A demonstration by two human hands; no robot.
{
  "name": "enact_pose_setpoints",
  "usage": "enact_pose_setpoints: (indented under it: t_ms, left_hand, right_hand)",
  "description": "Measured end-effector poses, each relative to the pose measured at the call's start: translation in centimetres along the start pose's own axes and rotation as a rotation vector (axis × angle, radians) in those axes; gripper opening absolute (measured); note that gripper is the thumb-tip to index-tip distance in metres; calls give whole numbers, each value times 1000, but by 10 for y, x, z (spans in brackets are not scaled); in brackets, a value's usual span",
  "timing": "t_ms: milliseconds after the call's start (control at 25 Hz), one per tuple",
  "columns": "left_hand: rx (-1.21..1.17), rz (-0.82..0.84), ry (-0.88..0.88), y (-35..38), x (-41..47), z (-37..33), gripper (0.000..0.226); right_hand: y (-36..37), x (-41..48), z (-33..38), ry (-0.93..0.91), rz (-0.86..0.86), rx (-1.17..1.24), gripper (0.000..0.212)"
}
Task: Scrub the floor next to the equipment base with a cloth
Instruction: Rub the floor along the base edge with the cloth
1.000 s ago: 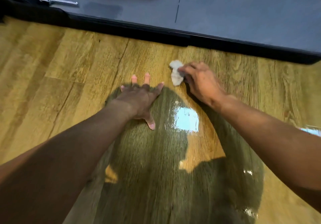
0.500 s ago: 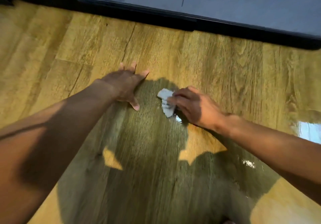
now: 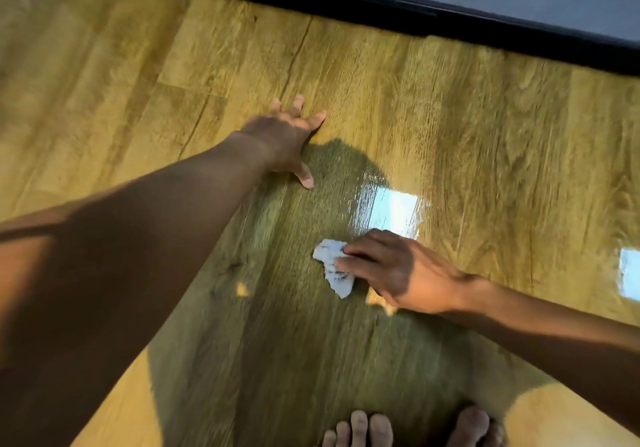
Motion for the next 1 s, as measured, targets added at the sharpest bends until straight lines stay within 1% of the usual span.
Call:
enact_pose_setpoints:
  t_ms: [40,80,160,200,240,280,360,400,440,480,560,600,640,680,720,800,840,880,920,960,1000]
  left_hand:
    - [2,-1,-3,-1,0,-1,128]
    - [0,-3,-6,-2,-1,-1,128]
    - [-27,-11,-8,-4,-3,0,127]
    - [-52,-11,-11,-4,-6,3,126]
    - [-79,-8,-22,-3,-9,9,125]
    - [-103,-2,-47,-2,-12,17,124]
    - [-137,10,-127,4,-20,36,124]
    - [-151,15,-159,6,-23,42,124]
    - [-162,20,-173,8,-24,44,125]
    - [-166,24,-174,9,-25,45,125]
    - [-148,40,-150,10,-23,44,127]
    - [-130,61,-133,10,-22,44,129]
    - [-110,86,-118,11,-21,45,131]
    - [-93,105,-106,11,-20,47,133]
    - [-77,113,-98,12,-20,48,133]
    - [-49,101,-92,11,-18,50,133]
    - [-36,93,-90,11,-17,50,132]
    - [-20,85,-87,12,-17,49,132]
    - [-2,77,-82,13,-17,49,132]
    - [14,68,-79,14,-16,49,132]
    - [23,63,-77,14,-15,49,133]
  right_hand:
    - [-4,8,-3,-14,19,9,22]
    - [-13,19,-14,20,-4,4,21]
    - [-31,33,-45,172,-100,-46,24]
    - [-33,31,-52,239,-128,-82,26]
    - [-28,27,-47,267,-132,-105,28]
    - [-17,22,-32,234,-101,-95,28]
    - [7,10,16,14,10,-16,28]
    - [13,8,29,-71,65,2,29]
    - [14,14,26,-98,95,-3,31]
    - [10,25,12,-46,95,-25,32]
    - [-6,52,-31,184,20,-77,35]
    - [-12,59,-46,262,-27,-95,36]
    - [-12,62,-47,285,-62,-104,35]
    - [-6,61,-38,257,-70,-103,35]
    - [4,57,-20,183,-41,-92,35]
    - [26,45,21,-15,56,-48,37]
    - [31,44,25,-58,94,-19,39]
    - [29,51,16,-72,94,-2,38]
    - [23,65,-5,-48,76,7,36]
    - [15,83,-35,10,67,-7,30]
    - [4,104,-73,112,55,-47,24]
Point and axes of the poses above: each hand's wrist, its own x-axis towards the middle knuckle, its own y-axis out of the palm, z = x × y, the point moved 10 cm from there along x, towards the middle knuckle, and after that the axes turned 9 degrees about -z, right-handed, at the moved point
